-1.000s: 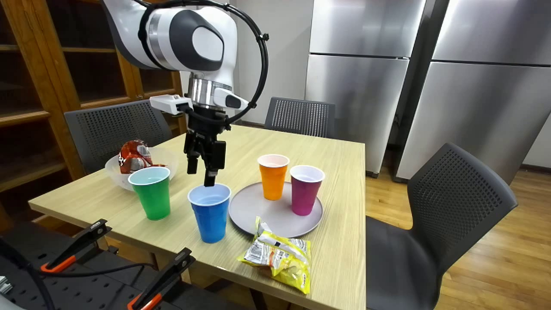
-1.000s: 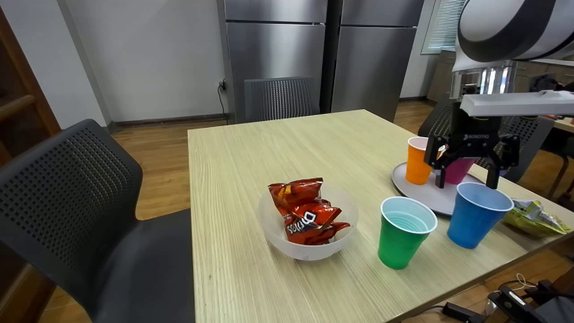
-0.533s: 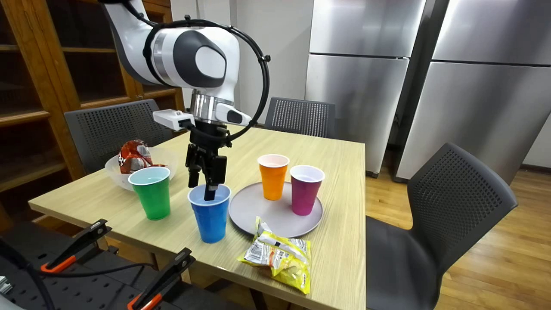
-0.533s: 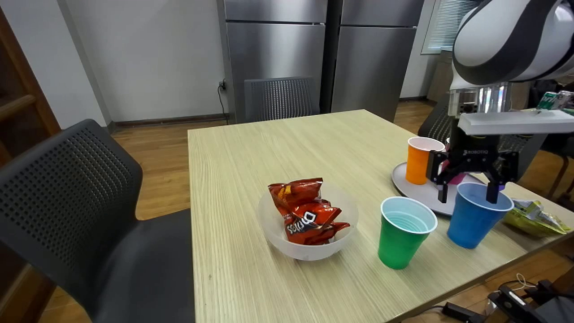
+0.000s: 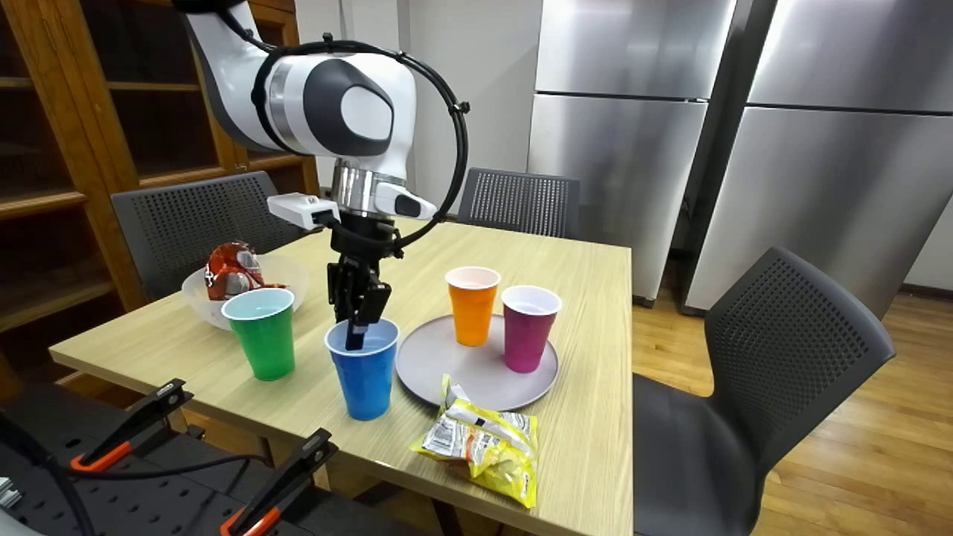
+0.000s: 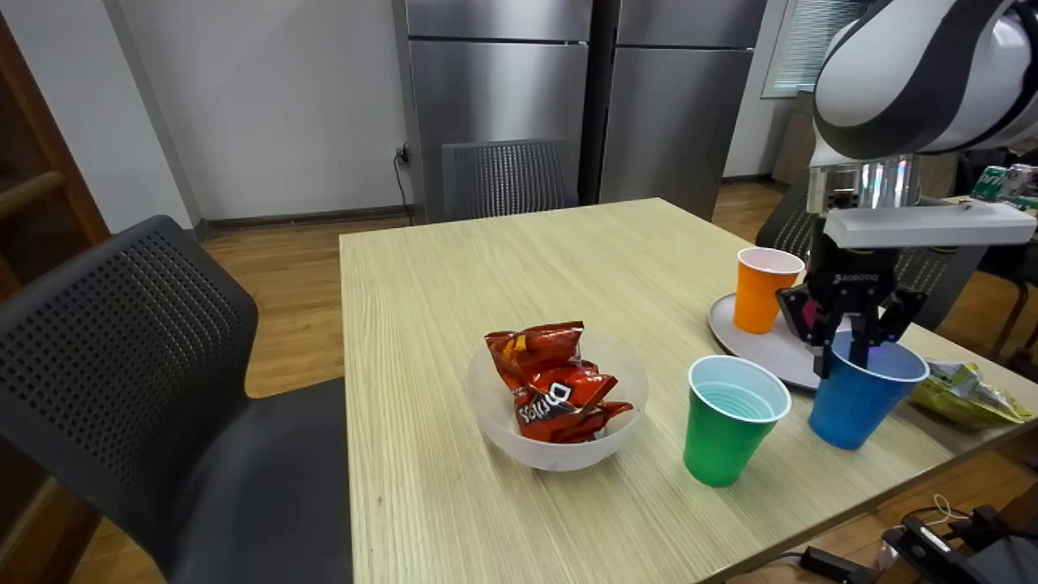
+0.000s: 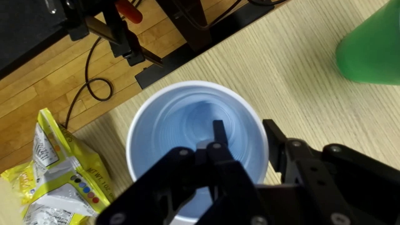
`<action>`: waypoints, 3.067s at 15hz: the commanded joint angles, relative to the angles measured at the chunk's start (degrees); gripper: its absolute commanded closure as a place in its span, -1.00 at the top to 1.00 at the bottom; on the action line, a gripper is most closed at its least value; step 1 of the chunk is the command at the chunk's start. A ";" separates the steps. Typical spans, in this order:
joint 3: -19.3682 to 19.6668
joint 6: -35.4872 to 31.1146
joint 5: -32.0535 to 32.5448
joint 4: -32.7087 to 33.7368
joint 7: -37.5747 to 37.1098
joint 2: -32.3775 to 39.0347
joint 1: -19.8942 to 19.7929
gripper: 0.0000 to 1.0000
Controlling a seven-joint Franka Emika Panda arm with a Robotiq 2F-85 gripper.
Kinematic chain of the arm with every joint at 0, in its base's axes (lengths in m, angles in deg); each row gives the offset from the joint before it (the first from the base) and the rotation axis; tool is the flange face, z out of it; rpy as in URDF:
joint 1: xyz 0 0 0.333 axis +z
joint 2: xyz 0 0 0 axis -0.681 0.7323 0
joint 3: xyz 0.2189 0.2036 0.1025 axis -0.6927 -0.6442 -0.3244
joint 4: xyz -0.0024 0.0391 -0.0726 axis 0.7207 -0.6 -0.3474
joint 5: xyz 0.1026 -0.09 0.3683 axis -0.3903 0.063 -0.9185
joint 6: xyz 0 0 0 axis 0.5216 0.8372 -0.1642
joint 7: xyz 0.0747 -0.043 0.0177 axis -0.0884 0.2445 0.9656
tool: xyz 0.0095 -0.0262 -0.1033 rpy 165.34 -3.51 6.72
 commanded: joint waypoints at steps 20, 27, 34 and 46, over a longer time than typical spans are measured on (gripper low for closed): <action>0.87 2.06 2.08 3.40 -1.06 -4.99 0.08 -0.98; 2.20 2.35 1.81 8.71 -0.87 -3.43 -0.94 -0.98; 4.61 3.24 2.90 12.74 -1.14 -0.92 -1.96 -0.98; 7.89 4.29 2.94 15.97 -1.94 4.45 -3.32 -0.98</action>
